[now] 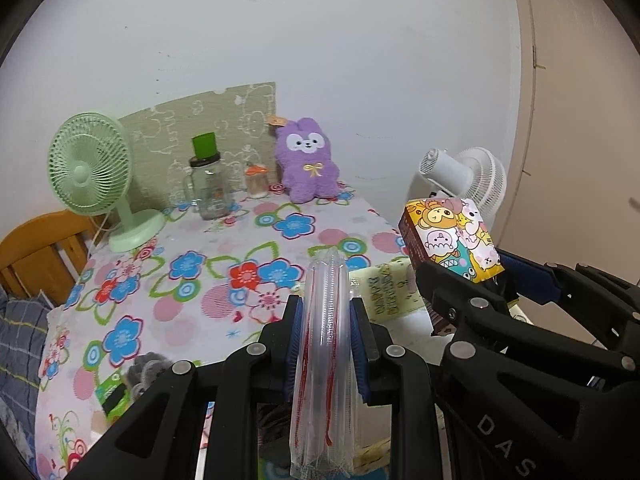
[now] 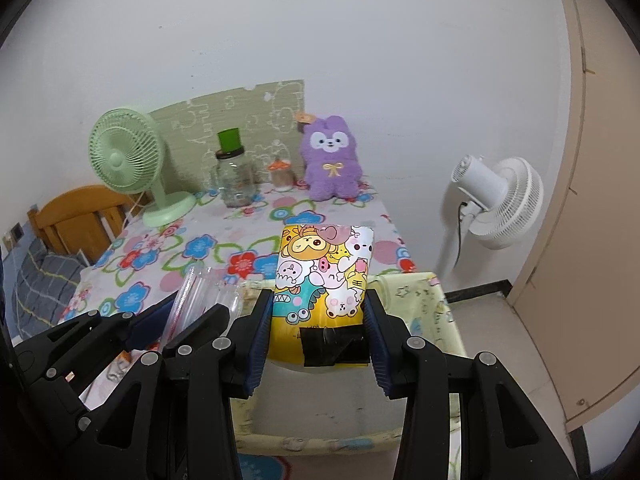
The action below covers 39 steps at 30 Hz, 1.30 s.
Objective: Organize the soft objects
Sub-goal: 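Drop the yellow pack into the gift box with the right tool while the left tool releases the straws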
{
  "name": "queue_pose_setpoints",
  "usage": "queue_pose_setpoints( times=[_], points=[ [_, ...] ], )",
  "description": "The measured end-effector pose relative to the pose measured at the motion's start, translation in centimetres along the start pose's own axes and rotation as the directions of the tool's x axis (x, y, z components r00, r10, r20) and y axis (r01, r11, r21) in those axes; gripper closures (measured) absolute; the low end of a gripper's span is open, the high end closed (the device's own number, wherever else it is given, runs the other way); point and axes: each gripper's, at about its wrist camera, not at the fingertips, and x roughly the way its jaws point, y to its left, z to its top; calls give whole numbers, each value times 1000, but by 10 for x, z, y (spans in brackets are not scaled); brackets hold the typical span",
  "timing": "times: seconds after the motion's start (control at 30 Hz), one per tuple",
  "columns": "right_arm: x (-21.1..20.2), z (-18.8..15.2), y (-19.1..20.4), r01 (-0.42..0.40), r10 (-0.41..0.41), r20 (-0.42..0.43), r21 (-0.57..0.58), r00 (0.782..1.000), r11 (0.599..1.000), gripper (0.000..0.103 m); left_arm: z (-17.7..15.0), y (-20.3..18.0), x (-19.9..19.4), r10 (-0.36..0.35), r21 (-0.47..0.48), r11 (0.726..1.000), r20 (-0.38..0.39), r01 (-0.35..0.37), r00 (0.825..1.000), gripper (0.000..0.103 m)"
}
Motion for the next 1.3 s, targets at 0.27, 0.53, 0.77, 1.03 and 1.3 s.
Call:
queue_pose_setpoints(
  times=[0.27,0.53,0.77,1.03,1.3],
  points=[
    [14,2,-28,44,-44,-11,34,999,998,56,7,-22,21,-35,15,999,-13,35,999,80],
    [34,1,-46,62,-59,-46,57,997,996,55,8,-32,48,-43,10,999,-52,44,998,78],
    [51,-5,-53,64,-57,-102,66,993,996,42,3,-34,63,-40,6,999,-112,41,993,40],
    [55,-7,-54,75,-69,-106,63,992,995,17,0,-32,62,-20,12,1000,-122,22,992,22],
    [47,-7,-44,71,-65,-93,59,994,996,14,-1,-26,51,-23,18,1000,-121,25,992,17]
  ],
)
